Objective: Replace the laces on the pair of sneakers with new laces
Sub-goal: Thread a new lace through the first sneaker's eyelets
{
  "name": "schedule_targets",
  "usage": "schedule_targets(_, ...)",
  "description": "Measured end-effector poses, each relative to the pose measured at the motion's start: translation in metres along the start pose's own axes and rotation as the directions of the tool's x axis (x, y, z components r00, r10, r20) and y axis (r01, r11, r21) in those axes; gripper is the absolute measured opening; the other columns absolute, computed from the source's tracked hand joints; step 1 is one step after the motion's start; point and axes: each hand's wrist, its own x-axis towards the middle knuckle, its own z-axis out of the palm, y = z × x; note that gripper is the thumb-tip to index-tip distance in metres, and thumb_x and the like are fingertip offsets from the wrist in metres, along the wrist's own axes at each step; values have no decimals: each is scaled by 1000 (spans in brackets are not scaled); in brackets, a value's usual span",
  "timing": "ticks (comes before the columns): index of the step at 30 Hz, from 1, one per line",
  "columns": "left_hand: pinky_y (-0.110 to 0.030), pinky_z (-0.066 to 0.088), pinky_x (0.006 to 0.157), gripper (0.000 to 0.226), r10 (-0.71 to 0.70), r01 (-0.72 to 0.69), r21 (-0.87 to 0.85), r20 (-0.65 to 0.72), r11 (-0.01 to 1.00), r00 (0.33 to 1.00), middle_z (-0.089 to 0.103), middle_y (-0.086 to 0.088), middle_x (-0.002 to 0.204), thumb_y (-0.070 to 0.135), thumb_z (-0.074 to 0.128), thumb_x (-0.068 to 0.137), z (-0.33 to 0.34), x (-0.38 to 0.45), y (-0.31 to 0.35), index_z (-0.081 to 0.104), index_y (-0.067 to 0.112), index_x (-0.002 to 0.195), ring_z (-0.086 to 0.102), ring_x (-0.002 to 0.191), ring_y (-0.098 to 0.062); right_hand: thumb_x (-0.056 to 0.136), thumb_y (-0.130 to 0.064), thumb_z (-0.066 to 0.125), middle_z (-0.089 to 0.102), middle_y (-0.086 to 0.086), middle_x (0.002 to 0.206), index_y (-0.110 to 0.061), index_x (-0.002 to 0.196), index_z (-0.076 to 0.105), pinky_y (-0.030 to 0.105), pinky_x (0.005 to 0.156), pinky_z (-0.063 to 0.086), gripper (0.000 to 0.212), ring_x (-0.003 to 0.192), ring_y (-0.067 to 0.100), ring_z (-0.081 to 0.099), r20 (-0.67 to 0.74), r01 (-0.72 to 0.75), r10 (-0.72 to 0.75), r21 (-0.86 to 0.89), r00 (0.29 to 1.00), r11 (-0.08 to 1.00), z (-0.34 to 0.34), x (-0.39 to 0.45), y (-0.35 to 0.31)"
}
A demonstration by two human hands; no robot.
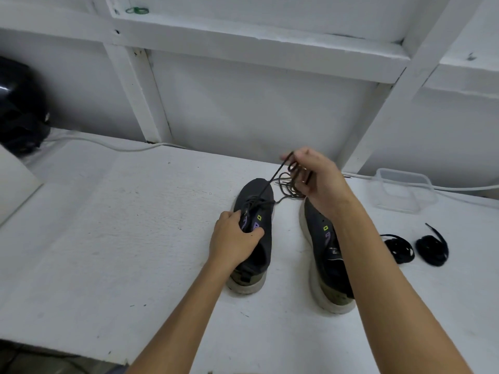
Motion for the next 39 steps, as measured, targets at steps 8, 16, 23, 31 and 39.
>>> schedule_targets(8, -33, 49, 79, 18, 0, 0, 41, 2, 999, 1000, 48, 5, 102, 41, 65, 81, 1, 2, -1, 60, 25, 85, 55, 99, -20, 87, -53, 71, 59, -12, 101, -23, 114, 70, 28, 76, 43, 40, 97, 11, 58, 59, -24, 275, -956, 960, 292, 2, 2, 28)
schedule_targets(16, -31, 47, 76, 22, -3, 3, 55, 1, 998, 1000, 49, 3, 104, 43, 65, 82, 3, 4, -3, 61, 23, 90, 55, 100, -20, 92, -58, 61, 58, -16, 72, -31, 80, 73, 25, 70, 41, 32, 74, 3, 55, 109, 45, 481, -989, 870, 143, -3, -3, 16)
schedule_targets(23, -35, 52, 82, 20, 0, 0, 39, -2, 999, 1000, 50, 3, 106, 41, 66, 84, 4, 4, -2, 63, 23, 93, 56, 99, -20, 99, -39, 61, 43, -13, 52, -6, 85, 73, 22, 52, 31, 38, 49, 6, 35, 159, 10, 143, -701, 977, 713, -4, -7, 2)
schedule_targets(31, -30, 50, 69, 47, 25, -24, 72, -20, 997, 999, 62, 5, 105, 57, 60, 76, 2, 13, 0, 59, 35, 117, 62, 92, -16, 97, -40, 59, 53, -12, 56, -17, 74, 72, 28, 62, 44, 35, 59, 10, 47, 196, 99, 72, -738, 978, 668, 19, 1, 9)
schedule_targets(39, -14, 43, 64, 13, 68, -98, -153, -192, 983, 979, 68, 12, 82, 34, 65, 93, -34, 36, 28, 66, 24, 85, 63, 79, -2, 91, -42, 69, 73, -15, 93, -31, 94, 73, 34, 84, 53, 13, 93, 10, 64, 201, 208, -58, -900, 978, 382, 23, 20, 13)
